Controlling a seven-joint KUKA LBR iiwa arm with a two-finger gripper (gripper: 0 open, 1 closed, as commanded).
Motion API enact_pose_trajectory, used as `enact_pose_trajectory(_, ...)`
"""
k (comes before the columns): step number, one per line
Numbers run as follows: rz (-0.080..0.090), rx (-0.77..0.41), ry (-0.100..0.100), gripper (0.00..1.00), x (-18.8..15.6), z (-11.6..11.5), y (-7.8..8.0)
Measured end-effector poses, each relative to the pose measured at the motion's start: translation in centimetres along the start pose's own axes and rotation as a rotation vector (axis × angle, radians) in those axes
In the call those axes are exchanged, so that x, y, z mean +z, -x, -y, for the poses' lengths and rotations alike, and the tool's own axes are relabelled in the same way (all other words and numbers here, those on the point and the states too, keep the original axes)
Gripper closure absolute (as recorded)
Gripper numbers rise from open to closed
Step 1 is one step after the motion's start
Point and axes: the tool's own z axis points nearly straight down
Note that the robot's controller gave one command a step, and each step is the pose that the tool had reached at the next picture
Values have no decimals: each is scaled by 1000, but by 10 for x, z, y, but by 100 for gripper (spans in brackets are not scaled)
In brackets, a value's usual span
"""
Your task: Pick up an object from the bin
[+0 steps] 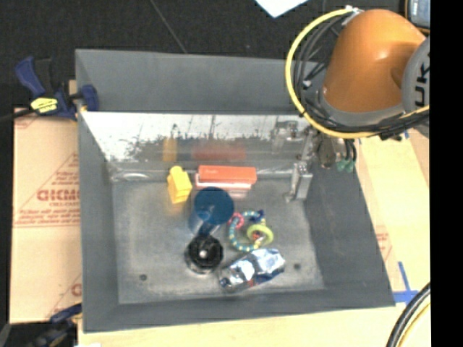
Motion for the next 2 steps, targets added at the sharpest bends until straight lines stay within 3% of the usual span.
enact_pose_trajectory(1,-17,40,-2,0,80,8,11)
enact_pose_trajectory(2,15,-6,-2,0,-11,-12,1)
